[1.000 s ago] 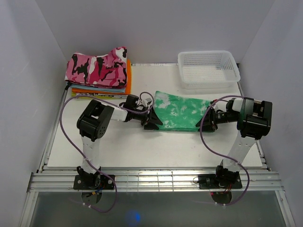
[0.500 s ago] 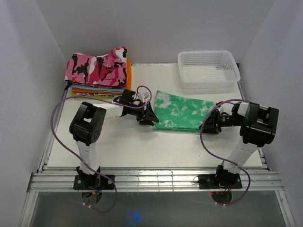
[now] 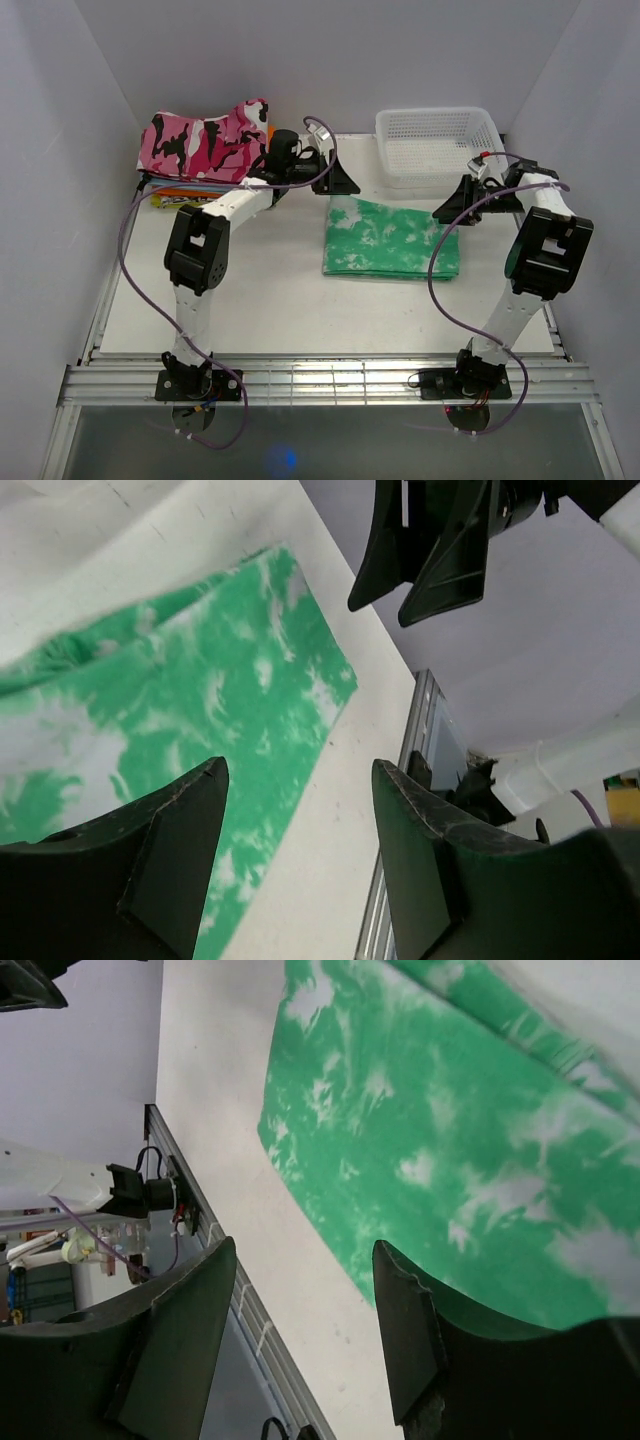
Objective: Fold and stack the trousers
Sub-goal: Fold the trousers
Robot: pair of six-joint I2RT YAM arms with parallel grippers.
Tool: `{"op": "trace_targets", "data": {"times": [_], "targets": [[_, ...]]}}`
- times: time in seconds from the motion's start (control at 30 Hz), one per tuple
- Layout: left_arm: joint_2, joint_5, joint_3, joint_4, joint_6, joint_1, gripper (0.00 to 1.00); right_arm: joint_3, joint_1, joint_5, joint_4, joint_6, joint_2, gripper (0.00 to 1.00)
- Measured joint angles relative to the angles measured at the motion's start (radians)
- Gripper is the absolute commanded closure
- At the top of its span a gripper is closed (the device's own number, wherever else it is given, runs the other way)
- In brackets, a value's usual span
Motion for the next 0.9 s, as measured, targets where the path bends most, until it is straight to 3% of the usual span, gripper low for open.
{"op": "trace_targets", "data": {"times": [0.2,0.47,0.53,0.7,0.8,0.9], "targets": [[0.24,-0.024,0.168,0.066,-0.072,0.001,0.3,0.13,0.043,0.005,0.07,0.04,0.151,0.37],[0.476,-0.006,0.269,0.074,-0.126,0.022,0.29,0.201,0.048,-0.007,0.216,0.071,0.356,0.39],[0.489,-0.007,0.312,0.055,-0.108,0.028,0.29,0.201,0.048,-0.007,0.232,0.087,0.358,0.39],[0.483,-0.008,0.331,0.041,-0.052,0.038,0.11,0.191,0.051,0.001,0.252,0.137,0.331,0.35],[0.435,-0.026,0.294,0.034,-0.032,0.037,0.06,0.122,0.052,0.021,0.263,0.182,0.232,0.32],[0.322,-0.064,0.195,0.014,-0.015,0.04,0.02,0.036,0.052,0.044,0.279,0.217,0.058,0.21]]}}
